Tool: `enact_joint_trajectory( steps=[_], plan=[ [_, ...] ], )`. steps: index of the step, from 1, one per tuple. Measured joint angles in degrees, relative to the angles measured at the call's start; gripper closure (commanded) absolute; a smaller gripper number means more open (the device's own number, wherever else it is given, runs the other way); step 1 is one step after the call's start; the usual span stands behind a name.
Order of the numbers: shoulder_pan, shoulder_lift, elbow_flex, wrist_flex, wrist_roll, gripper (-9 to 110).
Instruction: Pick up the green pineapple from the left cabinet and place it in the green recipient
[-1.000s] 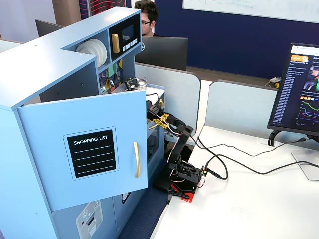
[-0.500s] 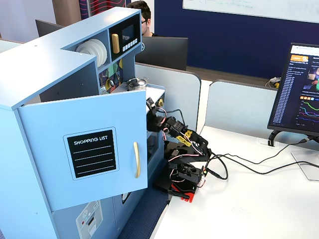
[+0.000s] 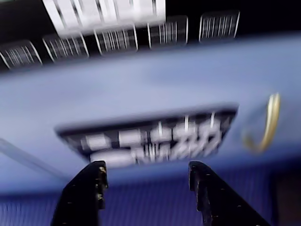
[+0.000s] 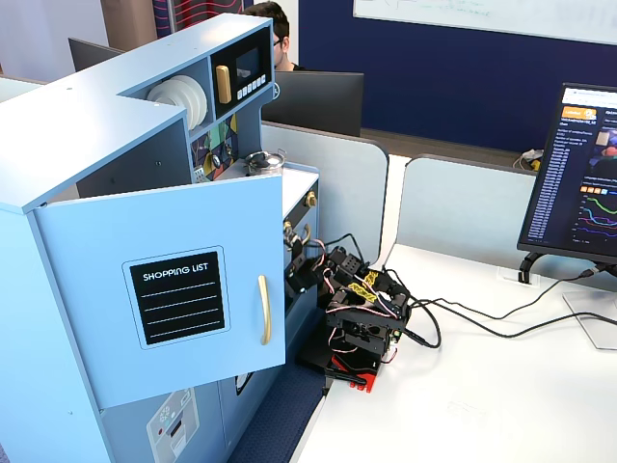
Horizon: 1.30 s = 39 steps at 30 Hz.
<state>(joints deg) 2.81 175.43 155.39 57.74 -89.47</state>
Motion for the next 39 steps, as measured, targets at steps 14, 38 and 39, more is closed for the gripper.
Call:
enact_joint_trajectory(
  steps=[14,38,39],
  plan=[
    [-2.7,5.2,16.6,-3.2,6.8,88],
    [-2.1,7.1,16.6,18.7,7.9,83],
    [-2.1,7.1,16.6,18.7,7.3,83]
  ],
)
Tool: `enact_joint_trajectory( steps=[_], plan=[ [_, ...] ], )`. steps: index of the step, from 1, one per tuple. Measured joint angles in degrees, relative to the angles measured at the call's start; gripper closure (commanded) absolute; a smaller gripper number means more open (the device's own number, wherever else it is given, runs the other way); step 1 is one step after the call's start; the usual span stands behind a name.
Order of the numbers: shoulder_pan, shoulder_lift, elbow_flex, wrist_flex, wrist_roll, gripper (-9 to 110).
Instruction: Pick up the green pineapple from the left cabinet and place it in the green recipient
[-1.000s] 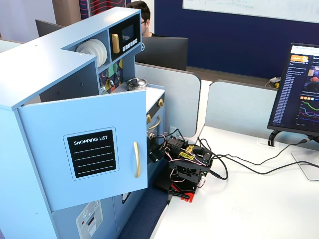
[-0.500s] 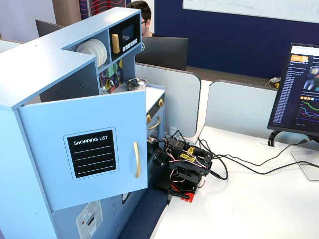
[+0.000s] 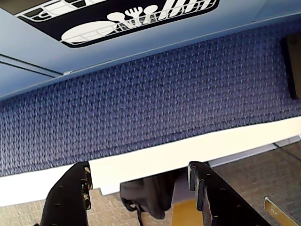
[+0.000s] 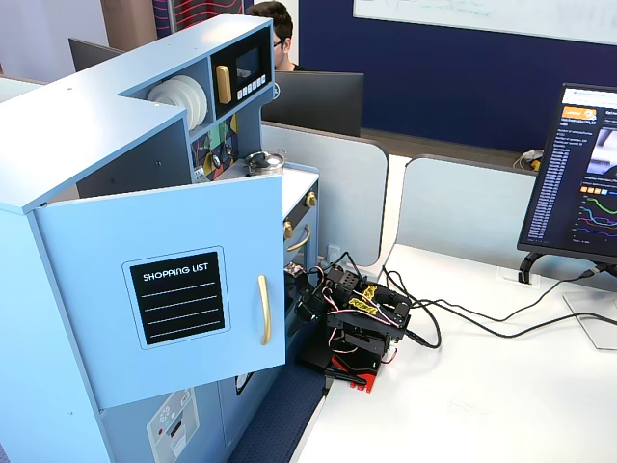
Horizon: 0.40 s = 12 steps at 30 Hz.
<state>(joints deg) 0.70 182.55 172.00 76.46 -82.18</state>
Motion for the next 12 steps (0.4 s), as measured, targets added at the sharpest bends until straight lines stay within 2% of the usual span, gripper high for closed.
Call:
enact_joint_trajectory(
  steps=[4,12],
  plan=[
    [0.2,0.0,0.0,0.5,-3.9,83],
    [0.5,0.0,0.0,0.5,-4.0,83]
  ],
)
